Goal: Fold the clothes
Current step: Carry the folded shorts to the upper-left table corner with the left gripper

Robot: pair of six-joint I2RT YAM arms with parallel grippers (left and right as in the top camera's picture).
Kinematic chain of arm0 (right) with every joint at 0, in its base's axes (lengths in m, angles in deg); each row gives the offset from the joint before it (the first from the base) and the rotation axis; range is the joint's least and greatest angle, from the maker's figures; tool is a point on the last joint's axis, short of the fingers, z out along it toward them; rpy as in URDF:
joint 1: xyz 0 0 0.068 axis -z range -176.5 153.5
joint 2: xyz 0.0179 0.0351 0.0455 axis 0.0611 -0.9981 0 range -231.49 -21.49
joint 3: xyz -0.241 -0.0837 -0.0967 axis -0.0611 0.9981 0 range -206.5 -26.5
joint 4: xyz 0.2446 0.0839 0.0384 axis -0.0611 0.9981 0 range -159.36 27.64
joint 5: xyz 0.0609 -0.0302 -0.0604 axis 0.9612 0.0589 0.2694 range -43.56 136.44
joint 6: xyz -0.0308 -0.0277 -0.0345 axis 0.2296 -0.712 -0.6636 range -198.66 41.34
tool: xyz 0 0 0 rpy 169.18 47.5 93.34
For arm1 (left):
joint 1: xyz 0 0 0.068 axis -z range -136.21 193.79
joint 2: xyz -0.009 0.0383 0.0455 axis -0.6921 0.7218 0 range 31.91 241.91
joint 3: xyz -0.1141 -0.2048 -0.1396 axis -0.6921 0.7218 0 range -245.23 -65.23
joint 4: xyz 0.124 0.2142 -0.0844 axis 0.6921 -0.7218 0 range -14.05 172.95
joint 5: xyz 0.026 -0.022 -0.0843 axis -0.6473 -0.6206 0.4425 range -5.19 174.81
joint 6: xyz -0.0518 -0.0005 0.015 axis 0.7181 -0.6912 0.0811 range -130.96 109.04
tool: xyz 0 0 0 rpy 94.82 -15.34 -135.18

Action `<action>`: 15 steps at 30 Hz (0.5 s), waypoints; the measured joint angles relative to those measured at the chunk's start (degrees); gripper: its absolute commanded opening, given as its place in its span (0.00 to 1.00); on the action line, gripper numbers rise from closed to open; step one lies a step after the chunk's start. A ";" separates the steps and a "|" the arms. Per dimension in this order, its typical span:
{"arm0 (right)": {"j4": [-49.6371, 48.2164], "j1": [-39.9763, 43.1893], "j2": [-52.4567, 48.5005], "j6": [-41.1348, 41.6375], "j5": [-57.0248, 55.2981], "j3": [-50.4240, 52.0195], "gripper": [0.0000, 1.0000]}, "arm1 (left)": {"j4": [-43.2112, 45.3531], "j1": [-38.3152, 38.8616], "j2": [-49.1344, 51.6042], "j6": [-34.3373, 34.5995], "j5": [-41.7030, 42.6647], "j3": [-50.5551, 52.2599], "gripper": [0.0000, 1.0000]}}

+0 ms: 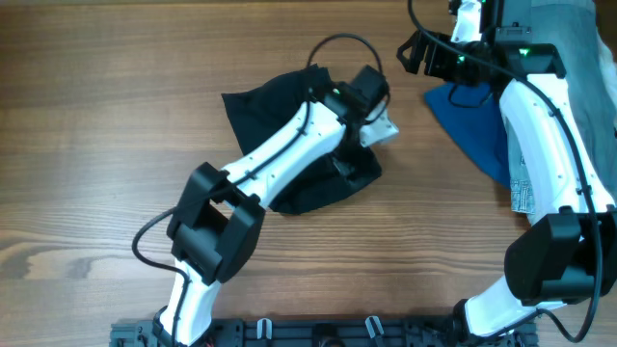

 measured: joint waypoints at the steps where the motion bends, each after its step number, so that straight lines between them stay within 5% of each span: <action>1: 0.00 0.20 0.00 0.00 0.00 0.00 1.00 | 1.49 1.11 0.07 -0.57 -0.70 0.00 1.00; 10: -0.55 0.22 0.00 0.02 0.00 0.00 1.00 | 4.50 2.25 8.26 -3.39 -3.48 -0.02 1.00; 12: -0.50 0.22 0.00 0.02 0.00 0.00 1.00 | 6.78 2.25 8.85 -4.70 -4.63 -0.02 0.75; 13: -0.52 0.22 0.00 0.02 0.00 0.00 1.00 | 8.17 2.25 9.35 -4.96 -6.14 -0.02 0.42; 15: -0.55 0.22 0.00 0.02 0.00 0.00 1.00 | 11.28 1.92 10.12 -5.68 -9.66 -0.31 0.23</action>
